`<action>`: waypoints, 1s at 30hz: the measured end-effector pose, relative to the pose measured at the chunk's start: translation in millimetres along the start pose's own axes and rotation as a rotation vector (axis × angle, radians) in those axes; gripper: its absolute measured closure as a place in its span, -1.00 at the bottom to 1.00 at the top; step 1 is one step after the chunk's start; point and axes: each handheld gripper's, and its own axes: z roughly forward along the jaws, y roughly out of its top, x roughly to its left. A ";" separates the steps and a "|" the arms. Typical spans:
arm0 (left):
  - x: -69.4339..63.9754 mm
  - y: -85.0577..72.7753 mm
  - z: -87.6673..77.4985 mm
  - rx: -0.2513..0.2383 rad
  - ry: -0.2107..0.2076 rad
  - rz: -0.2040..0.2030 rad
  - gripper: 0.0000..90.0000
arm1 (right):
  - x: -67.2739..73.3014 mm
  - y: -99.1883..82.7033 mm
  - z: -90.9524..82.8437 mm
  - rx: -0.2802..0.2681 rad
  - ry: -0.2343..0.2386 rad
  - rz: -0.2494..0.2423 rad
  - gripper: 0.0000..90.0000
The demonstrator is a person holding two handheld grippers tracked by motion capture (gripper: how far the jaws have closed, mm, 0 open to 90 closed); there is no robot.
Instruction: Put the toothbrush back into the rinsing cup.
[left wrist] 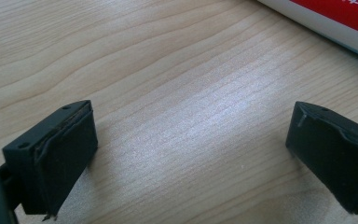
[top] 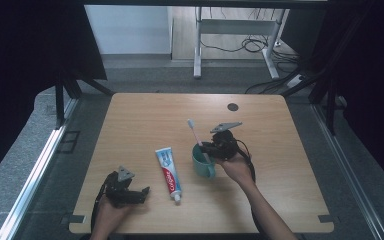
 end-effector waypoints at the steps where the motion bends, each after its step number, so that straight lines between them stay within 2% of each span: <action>1: 0.0 0.0 0.0 0.000 0.000 0.000 -0.96 | -0.3 -0.8 0.5 0.001 0.003 0.003 0.75; 18: 0.0 0.0 0.0 0.000 0.000 0.000 -0.96 | -2.1 -11.4 7.6 0.030 0.015 0.012 0.75; 30: 0.0 0.0 0.0 0.000 0.000 0.000 -0.96 | 2.2 -14.2 8.8 0.050 0.008 -0.021 0.73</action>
